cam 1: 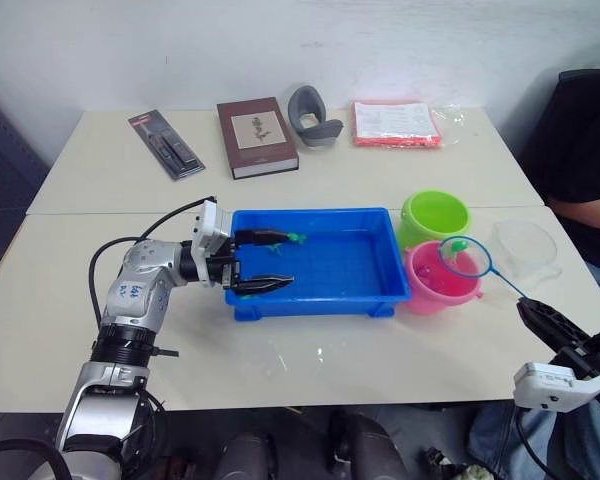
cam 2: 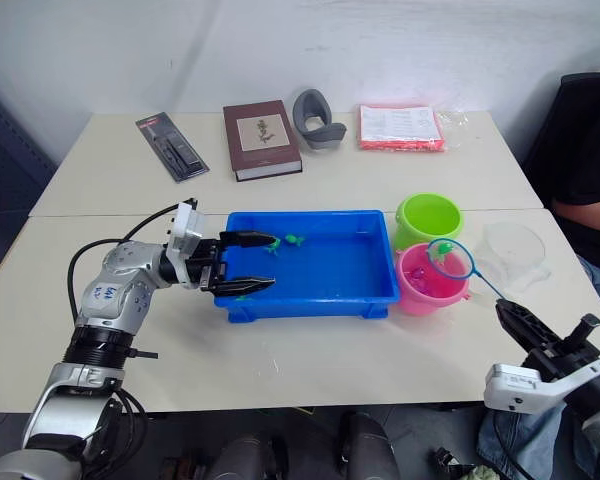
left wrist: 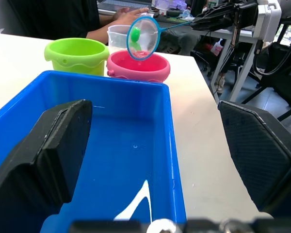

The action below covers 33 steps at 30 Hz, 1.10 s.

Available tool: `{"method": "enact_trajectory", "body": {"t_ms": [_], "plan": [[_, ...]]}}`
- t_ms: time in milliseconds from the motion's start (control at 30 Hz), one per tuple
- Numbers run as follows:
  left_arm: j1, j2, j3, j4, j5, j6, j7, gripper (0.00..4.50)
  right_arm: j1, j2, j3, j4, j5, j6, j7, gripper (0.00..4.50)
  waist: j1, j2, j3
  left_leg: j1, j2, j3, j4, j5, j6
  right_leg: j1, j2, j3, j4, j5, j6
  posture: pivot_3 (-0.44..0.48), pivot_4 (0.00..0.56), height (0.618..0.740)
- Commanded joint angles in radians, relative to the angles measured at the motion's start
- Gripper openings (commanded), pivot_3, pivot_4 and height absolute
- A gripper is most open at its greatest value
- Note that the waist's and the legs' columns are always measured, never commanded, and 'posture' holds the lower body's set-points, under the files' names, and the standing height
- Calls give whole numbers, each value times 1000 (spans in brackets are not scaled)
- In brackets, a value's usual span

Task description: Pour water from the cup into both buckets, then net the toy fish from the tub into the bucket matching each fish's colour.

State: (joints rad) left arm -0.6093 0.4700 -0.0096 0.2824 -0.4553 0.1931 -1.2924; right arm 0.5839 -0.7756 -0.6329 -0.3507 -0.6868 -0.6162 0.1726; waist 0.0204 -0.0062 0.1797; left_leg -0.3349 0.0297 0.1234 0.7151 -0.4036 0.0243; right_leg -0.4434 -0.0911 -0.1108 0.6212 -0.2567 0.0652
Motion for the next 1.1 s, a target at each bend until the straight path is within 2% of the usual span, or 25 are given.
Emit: {"method": "enact_trajectory", "body": {"t_ms": [33,167,367,500,600,700,800,967,1100], "plan": [[1,8,17,-34,-9,-8,1,4464,4,-6,-29,-2,22,-30,-11,0,-2,0,0,0,0,0,0,0,0,0,0,0,0,0,0,0,150,740],[-1,6,15,-40,-13,-5,-1,4464,1,2,-64,22,20,-14,-20,0,-3,0,0,0,0,0,0,0,0,0,0,0,0,0,0,0,150,740],[-4,2,12,-40,-12,-6,0,4464,2,-16,-47,22,18,-67,-21,0,-2,0,0,0,0,0,0,0,0,0,0,0,0,0,0,0,150,740],[-6,0,11,-32,-10,-11,-2,4464,-57,-44,-82,72,58,-31,-19,0,-4,0,0,0,0,0,0,0,0,0,0,0,0,0,0,0,150,740],[-6,-3,13,-25,-7,-18,1,4464,-161,44,24,27,383,175,86,0,-8,-1,0,0,1,0,0,0,0,0,0,0,1,0,0,0,150,740],[-4,-4,13,-23,-6,-21,2,4464,-284,89,49,15,530,358,130,0,-11,0,0,0,1,-1,1,0,-1,0,0,-1,1,0,0,0,150,740],[-3,-5,12,-21,-6,-21,1,4464,-373,66,61,45,508,449,145,0,-15,1,0,0,-1,-1,1,0,0,0,-2,-1,2,0,0,0,150,740],[-1,-6,14,-15,-4,-32,0,4464,-510,-37,178,193,416,379,153,0,-18,1,0,0,-1,-2,1,0,0,0,-3,-2,2,0,0,0,150,740],[3,-5,18,-12,-4,-43,2,4464,-600,-61,253,301,400,352,150,0,-21,1,0,0,0,-2,0,0,0,0,-2,-3,4,0,0,0,150,740]]}}
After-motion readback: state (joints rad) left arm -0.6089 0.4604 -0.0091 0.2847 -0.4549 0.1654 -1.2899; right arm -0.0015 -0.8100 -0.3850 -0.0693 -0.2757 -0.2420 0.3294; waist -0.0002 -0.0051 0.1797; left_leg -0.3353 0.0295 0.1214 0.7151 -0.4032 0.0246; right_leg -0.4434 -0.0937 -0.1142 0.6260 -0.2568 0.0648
